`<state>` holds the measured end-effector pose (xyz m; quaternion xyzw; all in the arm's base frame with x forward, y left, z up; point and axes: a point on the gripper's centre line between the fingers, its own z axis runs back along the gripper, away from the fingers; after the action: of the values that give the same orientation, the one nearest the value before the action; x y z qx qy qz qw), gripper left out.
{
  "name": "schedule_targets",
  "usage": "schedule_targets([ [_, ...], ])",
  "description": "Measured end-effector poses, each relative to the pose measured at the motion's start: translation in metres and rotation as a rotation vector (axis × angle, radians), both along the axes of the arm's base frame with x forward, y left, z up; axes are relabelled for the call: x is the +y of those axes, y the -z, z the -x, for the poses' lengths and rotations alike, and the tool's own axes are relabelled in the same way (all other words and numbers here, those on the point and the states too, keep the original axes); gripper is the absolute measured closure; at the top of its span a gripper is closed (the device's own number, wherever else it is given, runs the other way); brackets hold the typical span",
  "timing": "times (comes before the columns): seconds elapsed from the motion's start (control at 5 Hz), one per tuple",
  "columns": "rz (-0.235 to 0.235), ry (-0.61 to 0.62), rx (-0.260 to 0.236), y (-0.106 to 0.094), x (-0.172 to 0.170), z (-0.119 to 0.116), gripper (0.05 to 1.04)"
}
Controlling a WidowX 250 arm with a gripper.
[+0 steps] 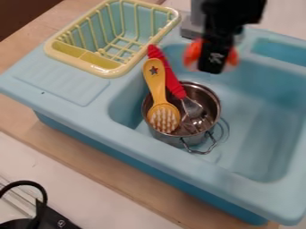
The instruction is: Put the orange sushi in the sink
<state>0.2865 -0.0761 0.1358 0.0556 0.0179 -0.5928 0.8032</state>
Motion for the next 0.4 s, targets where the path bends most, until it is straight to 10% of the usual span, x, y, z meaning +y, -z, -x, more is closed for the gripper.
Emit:
schedule_targets([
  [0.4, 0.039, 0.119, 0.029, 0.025, -0.024, -0.002, 0.540],
])
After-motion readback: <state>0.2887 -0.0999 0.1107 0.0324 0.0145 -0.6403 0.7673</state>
